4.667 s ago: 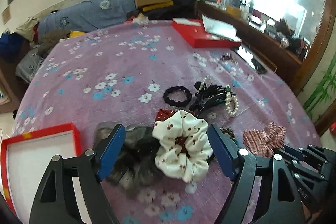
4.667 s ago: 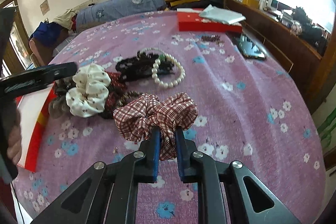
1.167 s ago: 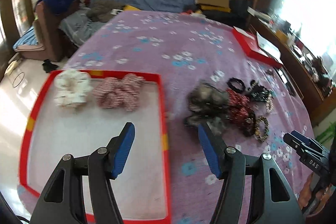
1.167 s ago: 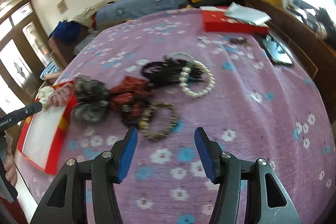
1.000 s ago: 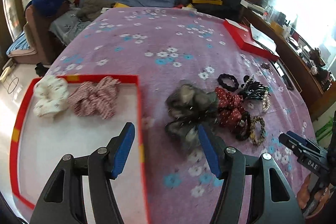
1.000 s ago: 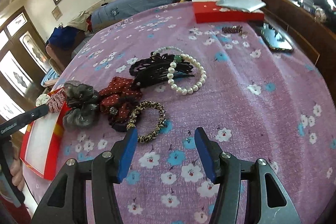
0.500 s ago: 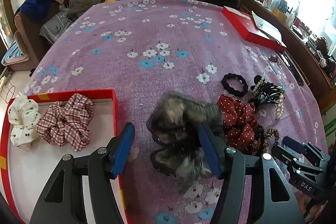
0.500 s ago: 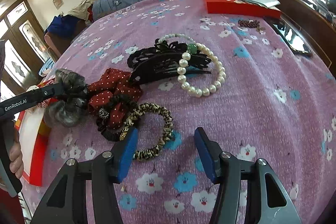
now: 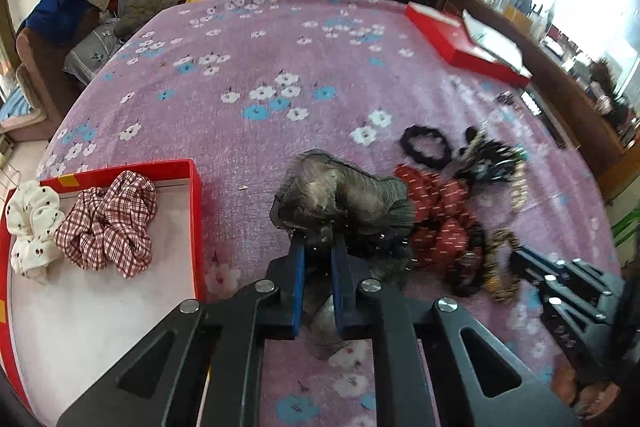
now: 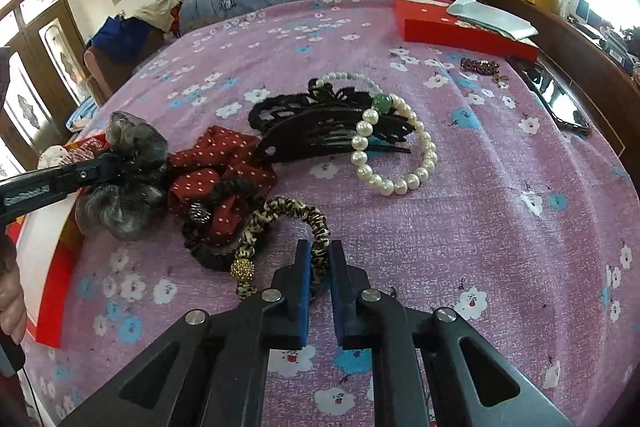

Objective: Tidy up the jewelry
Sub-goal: 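Grasp the grey sheer scrunchie with the left tool while the right tool grasps the leopard-print hair tie, then carry both items into the tray and open both tools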

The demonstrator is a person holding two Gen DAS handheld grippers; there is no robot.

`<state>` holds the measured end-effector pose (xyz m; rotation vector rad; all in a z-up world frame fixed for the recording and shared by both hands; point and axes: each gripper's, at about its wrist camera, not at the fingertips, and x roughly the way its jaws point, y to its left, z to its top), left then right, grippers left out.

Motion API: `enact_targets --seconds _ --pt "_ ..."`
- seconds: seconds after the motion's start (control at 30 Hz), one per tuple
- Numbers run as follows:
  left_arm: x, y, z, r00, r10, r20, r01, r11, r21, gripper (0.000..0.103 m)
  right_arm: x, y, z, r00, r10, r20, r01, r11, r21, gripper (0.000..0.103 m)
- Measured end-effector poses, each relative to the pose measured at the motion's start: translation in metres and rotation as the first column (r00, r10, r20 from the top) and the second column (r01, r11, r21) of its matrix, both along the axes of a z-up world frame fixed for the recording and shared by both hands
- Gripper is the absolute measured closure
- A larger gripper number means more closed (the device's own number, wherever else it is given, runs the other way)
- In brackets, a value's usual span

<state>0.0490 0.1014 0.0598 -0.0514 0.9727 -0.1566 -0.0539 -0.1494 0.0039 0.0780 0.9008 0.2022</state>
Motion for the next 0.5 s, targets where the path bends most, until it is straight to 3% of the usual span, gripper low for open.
enact_targets --seconds 0.33,0.5 --pt "-0.059 0.016 0.049 0.996 0.025 0.085 -0.015 0.993 -0.113 0.092 -0.026 0.002 0.033 0.998 -0.004 0.058 0.002 0.999 0.049 0.094" --pt "-0.090 0.045 0.059 0.988 0.113 0.103 -0.096 0.983 -0.156 0.092 -0.041 0.012 0.047 0.997 0.021 0.077 -0.027 0.997 0.076 0.094"
